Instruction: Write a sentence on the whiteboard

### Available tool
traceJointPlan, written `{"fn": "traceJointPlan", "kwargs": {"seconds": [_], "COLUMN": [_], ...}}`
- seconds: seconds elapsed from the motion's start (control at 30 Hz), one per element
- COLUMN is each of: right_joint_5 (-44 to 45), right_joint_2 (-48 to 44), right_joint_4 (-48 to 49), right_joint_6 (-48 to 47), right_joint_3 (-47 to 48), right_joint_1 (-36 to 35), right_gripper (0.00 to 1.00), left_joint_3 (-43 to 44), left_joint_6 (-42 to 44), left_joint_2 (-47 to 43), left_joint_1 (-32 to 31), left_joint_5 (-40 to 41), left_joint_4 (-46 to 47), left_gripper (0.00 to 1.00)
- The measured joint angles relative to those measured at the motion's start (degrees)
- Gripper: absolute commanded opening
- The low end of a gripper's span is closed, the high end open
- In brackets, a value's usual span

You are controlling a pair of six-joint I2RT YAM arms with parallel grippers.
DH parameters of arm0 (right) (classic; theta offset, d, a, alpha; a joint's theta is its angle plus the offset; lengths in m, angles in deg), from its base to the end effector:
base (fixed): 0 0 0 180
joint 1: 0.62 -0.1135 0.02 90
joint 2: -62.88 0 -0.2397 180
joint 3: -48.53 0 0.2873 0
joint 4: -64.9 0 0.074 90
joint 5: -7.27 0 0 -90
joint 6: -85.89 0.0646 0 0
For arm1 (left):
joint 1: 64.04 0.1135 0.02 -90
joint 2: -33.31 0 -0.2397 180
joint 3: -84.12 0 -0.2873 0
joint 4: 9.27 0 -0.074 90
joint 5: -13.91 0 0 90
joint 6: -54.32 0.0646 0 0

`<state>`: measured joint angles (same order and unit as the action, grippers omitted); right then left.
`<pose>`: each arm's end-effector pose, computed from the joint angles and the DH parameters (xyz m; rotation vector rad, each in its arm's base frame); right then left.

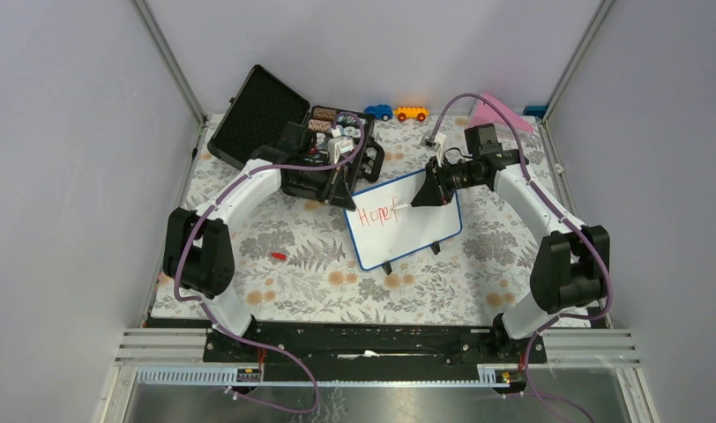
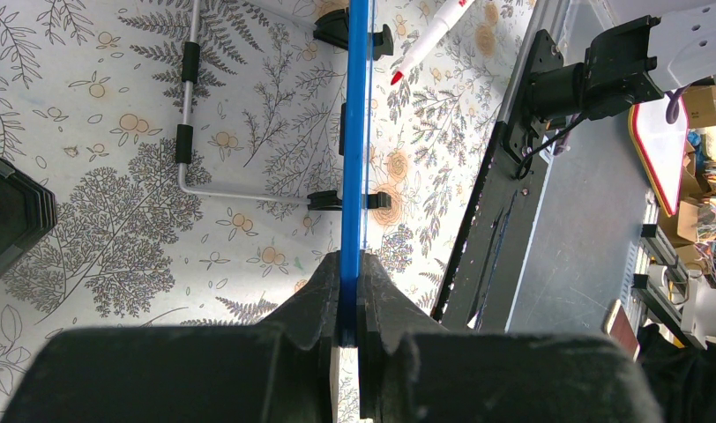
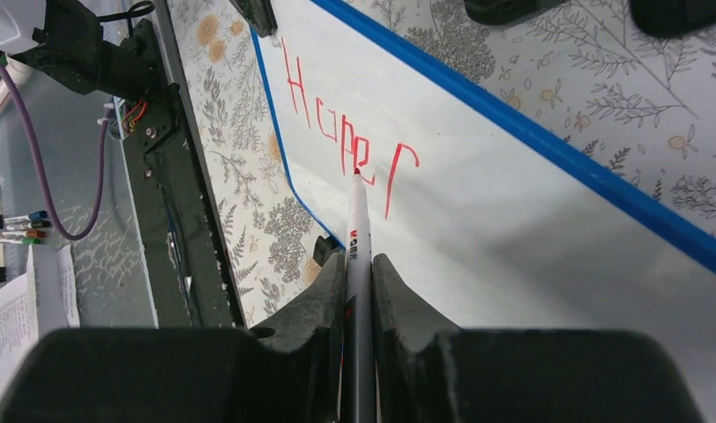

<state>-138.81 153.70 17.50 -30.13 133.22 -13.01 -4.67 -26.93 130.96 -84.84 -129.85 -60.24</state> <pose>0.3543 0.1327 0.2340 -1.0860 1.9466 1.0753 0.3534 -0.1900 0.2243 0.9515 2.2196 -1.2775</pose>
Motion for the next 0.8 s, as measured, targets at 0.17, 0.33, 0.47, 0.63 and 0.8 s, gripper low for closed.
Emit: {"fn": "traceJointPlan", "kwargs": {"seconds": [0.17, 0.33, 0.47, 0.63, 0.8], "right_joint_5": [0.1, 0.7, 1.1, 1.1, 1.1], "right_joint_2": [0.4, 1.2, 1.5, 2.2, 2.5], "right_joint_4": [0.6, 1.3, 1.4, 1.4, 1.4], "right_joint_6": [0.4, 0.7, 0.7, 0.7, 0.7], "right_joint_3": [0.9, 0.9, 0.9, 0.9, 0.9], "right_joint_1": [0.0, 0.0, 0.0, 0.0, 0.0], "right_gripper": [0.00, 0.00, 0.00, 0.00, 0.00], "left_joint_3": [0.0, 0.0, 0.0, 0.0, 0.0], "left_joint_6": [0.0, 0.0, 0.0, 0.0, 0.0], "left_joint_2": [0.0, 0.0, 0.0, 0.0, 0.0], "left_joint_1": [0.0, 0.0, 0.0, 0.0, 0.0], "left_joint_5": [0.0, 0.0, 0.0, 0.0, 0.0], "left_joint_4": [0.0, 0.0, 0.0, 0.0, 0.0], "left_gripper": [0.00, 0.00, 0.00, 0.00, 0.00]}}
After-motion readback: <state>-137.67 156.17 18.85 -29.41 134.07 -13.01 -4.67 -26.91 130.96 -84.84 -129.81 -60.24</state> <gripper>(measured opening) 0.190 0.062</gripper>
